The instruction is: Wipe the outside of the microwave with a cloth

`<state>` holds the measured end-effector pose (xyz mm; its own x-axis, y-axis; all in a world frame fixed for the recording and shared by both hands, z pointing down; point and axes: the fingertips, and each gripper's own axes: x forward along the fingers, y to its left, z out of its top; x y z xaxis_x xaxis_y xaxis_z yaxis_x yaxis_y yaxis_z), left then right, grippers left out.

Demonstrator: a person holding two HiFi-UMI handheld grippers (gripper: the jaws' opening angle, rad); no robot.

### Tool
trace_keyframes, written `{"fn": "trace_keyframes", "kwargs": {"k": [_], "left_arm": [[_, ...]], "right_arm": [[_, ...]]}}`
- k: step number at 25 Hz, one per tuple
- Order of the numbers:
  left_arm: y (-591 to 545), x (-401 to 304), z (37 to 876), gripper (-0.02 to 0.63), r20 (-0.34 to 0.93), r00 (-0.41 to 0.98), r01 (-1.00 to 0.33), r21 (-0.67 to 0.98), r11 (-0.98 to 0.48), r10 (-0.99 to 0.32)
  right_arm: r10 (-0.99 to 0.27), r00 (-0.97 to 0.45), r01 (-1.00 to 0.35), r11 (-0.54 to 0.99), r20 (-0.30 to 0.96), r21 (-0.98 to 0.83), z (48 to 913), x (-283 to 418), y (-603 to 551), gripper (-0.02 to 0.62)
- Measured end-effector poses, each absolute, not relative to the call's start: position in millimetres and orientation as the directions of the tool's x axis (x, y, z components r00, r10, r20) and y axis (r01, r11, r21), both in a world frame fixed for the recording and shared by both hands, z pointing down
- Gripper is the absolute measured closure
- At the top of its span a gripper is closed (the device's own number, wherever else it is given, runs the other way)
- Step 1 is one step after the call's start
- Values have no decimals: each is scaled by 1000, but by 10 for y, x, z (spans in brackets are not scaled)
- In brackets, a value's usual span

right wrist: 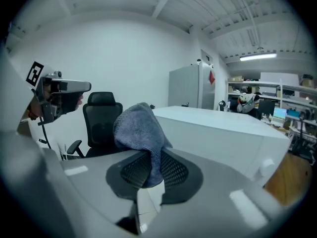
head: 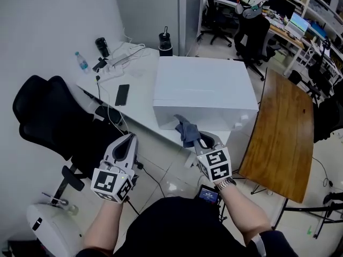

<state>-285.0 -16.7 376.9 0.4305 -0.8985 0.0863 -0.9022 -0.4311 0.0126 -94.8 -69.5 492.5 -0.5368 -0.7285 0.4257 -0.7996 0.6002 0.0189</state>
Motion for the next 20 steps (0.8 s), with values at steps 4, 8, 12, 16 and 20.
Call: {"fn": "trace_keyframes", "kwargs": {"k": [4, 8, 12, 16, 20], "left_arm": [[-111, -3101, 3780, 600, 92, 390, -920, 6, -391, -916], [-85, -3320, 3765, 600, 94, 353, -935, 9, -354, -931], [-69, -3507, 3765, 600, 101, 324, -945, -6, -326, -941], [-71, -3683, 3777, 600, 109, 297, -954, -14, -300, -949], [-81, -3817, 3761, 600, 113, 275, -960, -13, -278, -955]], "right_arm": [[-693, -590, -756, 655, 414, 18, 4972, -1419, -780, 551], [-670, -616, -732, 682, 415, 15, 5056, -1775, -904, 551], [-655, -623, -725, 688, 428, -2, 5205, -2029, -1057, 551], [-644, -620, -733, 679, 449, -39, 5362, -2180, -1205, 551], [-648, -606, -749, 661, 462, -56, 5432, -2219, -1342, 551]]}}
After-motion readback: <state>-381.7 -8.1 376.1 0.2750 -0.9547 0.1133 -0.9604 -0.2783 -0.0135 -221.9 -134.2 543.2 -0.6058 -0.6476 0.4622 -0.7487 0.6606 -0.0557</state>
